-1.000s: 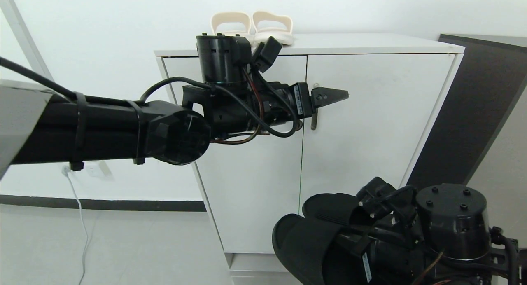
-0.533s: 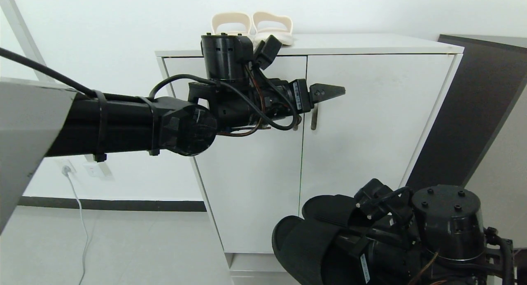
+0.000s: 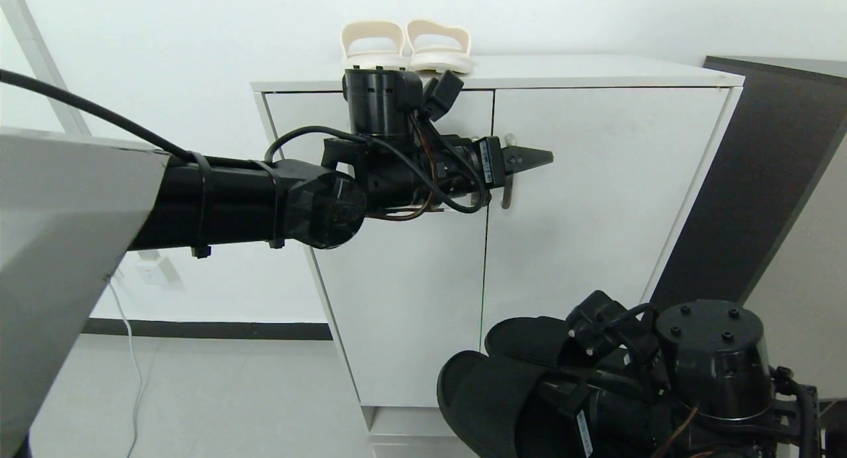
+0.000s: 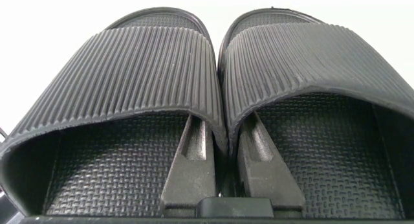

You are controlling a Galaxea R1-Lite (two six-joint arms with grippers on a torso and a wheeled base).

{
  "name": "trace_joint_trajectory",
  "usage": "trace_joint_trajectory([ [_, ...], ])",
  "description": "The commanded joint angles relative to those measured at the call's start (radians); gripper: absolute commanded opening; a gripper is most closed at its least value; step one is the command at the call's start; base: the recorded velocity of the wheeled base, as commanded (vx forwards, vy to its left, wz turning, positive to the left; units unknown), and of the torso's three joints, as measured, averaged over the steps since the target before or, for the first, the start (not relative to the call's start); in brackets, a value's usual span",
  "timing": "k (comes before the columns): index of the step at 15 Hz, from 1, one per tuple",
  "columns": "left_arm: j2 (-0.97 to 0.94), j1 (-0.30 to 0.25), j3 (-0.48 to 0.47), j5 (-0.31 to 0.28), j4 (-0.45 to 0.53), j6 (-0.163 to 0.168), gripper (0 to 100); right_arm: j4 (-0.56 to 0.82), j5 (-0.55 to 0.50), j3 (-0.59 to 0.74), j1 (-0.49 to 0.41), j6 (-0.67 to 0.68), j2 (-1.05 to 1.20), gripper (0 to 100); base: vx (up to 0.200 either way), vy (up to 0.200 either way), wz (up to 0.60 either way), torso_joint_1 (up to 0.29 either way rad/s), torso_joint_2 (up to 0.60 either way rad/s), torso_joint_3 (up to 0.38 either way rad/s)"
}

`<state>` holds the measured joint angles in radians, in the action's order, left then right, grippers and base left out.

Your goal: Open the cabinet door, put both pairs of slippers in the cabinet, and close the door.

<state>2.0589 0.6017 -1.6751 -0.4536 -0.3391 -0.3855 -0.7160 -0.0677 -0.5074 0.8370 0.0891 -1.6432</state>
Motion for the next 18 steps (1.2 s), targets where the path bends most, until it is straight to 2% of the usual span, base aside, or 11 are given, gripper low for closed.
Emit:
trace_joint_trajectory([
  [1, 0.004, 0.001, -0.002, -0.004, 0.0, -0.001, 0, 0.0, 0.0, 0.0, 0.001, 0.0, -0.004, 0, 0.0, 0.0, 0.0, 0.0, 0.0, 0.0],
  [4, -0.02, 0.006, 0.043, -0.007, -0.011, -0.003, 0, -0.048, 0.002, 0.023, 0.011, -0.002, 0.005, 0, 0.0, 0.0, 0.0, 0.0, 0.0, 0.0],
  [6, -0.071, 0.016, 0.114, -0.008, -0.015, 0.001, 0, -0.051, 0.016, 0.04, 0.025, -0.002, 0.011, 0, 0.0, 0.0, 0.0, 0.0, 0.0, 0.0],
  [9, -0.194, 0.066, 0.288, -0.014, -0.115, -0.001, 0, -0.049, 0.055, 0.063, 0.056, -0.002, 0.034, 0, 0.0, 0.0, 0.0, 0.0, 0.0, 0.0],
  [13, -0.338, 0.128, 0.425, -0.007, -0.121, 0.004, 0, -0.049, 0.069, 0.087, 0.085, -0.003, 0.054, 0, 0.0, 0.0, 0.0, 0.0, 0.0, 0.0],
  [15, -0.368, 0.125, 0.454, 0.0, -0.121, 0.004, 0, -0.049, 0.098, 0.104, 0.091, -0.023, 0.069, 0, 0.0, 0.0, 0.0, 0.0, 0.0, 0.0],
  [18, -0.33, 0.092, 0.453, 0.006, -0.123, 0.002, 0, -0.049, 0.098, 0.116, 0.111, -0.043, 0.069, 0, 0.0, 0.0, 0.0, 0.0, 0.0, 0.0],
])
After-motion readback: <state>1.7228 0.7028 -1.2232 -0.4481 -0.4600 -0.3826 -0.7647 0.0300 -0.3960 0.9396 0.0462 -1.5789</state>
